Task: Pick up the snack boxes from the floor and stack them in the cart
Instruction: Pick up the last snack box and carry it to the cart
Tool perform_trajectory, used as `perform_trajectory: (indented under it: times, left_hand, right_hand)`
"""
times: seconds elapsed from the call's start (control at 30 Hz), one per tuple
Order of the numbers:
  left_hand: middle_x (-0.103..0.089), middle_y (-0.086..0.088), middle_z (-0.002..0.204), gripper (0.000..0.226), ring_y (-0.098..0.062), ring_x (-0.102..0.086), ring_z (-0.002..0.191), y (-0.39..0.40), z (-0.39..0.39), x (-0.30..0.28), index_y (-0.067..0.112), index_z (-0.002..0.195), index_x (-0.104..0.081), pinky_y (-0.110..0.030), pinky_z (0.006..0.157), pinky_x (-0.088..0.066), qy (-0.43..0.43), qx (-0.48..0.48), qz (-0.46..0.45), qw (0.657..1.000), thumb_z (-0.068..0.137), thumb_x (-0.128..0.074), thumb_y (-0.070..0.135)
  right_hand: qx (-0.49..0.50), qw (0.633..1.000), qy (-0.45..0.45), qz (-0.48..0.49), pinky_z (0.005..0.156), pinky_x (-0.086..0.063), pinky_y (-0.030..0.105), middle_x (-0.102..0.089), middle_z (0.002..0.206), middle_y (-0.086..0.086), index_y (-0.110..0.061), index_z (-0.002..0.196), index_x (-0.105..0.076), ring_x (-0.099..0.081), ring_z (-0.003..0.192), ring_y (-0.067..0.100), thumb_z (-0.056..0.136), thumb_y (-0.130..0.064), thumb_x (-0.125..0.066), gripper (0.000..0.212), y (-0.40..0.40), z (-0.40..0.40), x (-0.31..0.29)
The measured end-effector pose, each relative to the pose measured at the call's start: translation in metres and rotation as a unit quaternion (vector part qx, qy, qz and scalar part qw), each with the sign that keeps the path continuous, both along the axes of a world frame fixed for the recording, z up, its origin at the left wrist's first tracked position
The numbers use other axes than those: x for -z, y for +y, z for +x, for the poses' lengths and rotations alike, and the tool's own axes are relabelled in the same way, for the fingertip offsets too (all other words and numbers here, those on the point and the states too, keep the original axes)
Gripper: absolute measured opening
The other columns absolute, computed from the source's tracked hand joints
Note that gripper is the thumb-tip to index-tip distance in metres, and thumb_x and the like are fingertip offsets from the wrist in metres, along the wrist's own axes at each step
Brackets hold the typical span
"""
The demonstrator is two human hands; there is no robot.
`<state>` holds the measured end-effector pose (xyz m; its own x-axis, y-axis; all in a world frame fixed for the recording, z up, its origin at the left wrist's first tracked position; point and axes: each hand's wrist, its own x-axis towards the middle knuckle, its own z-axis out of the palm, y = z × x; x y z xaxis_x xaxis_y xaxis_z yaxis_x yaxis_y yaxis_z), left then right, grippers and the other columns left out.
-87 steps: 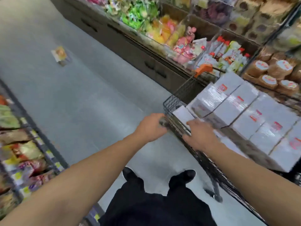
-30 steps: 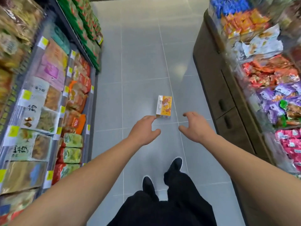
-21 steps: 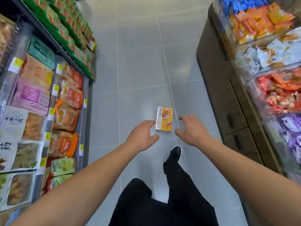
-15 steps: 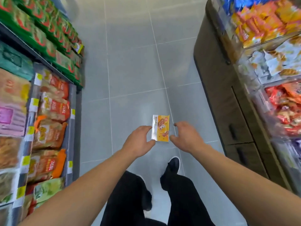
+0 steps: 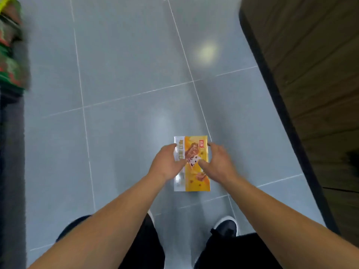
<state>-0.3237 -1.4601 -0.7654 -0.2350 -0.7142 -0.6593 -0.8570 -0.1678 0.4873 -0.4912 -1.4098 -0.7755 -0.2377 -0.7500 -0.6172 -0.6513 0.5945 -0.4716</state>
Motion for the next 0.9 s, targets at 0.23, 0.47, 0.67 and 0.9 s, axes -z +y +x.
perform_trajectory:
  times: [0.23,0.47,0.67,0.9]
  left_hand:
    - [-0.069,0.004,0.112,0.053,-0.016,-0.067,0.098,-0.011,-0.015,0.189,0.025,0.121,-0.054,-0.034,0.087,-0.053,0.068,-0.138,0.083,0.985,0.076,-0.071,0.047]
    - [-0.070,0.008,0.111,0.071,-0.016,-0.070,0.097,0.000,-0.013,0.164,0.037,0.133,-0.043,-0.047,0.092,-0.055,0.180,-0.213,0.164,0.946,0.069,-0.076,0.036]
    - [-0.069,0.008,0.116,0.084,-0.017,-0.070,0.102,0.015,-0.010,-0.020,0.049,0.139,-0.027,-0.049,0.092,-0.054,0.217,-0.143,0.199,0.945,0.078,-0.073,0.015]
    - [-0.064,0.011,0.125,0.088,-0.011,-0.066,0.108,0.029,-0.006,-0.278,0.056,0.139,-0.023,-0.041,0.091,-0.055,0.260,-0.133,0.171,0.941,0.083,-0.071,0.009]
  right_hand:
    - [0.178,0.983,-0.036,0.023,0.107,-0.037,0.039,-0.044,0.147,0.011,-0.011,0.148,-0.030,-0.044,0.134,0.029,0.087,-0.038,-0.066,0.076,0.000,-0.007,0.175]
    - [0.233,0.969,-0.068,0.035,0.095,-0.046,0.040,-0.062,0.126,0.004,-0.020,0.130,-0.048,-0.059,0.114,0.028,0.093,-0.041,-0.057,0.044,0.015,0.000,0.155]
    - [0.282,0.953,-0.104,0.021,0.097,-0.047,0.039,-0.063,0.123,0.000,-0.022,0.127,-0.050,-0.060,0.113,0.023,0.094,-0.041,-0.058,0.039,0.043,-0.003,-0.030]
    - [0.251,0.960,-0.124,0.021,0.097,-0.049,0.042,-0.066,0.114,-0.005,-0.024,0.120,-0.059,-0.062,0.108,0.020,0.090,-0.052,-0.058,0.041,0.047,-0.025,-0.282]
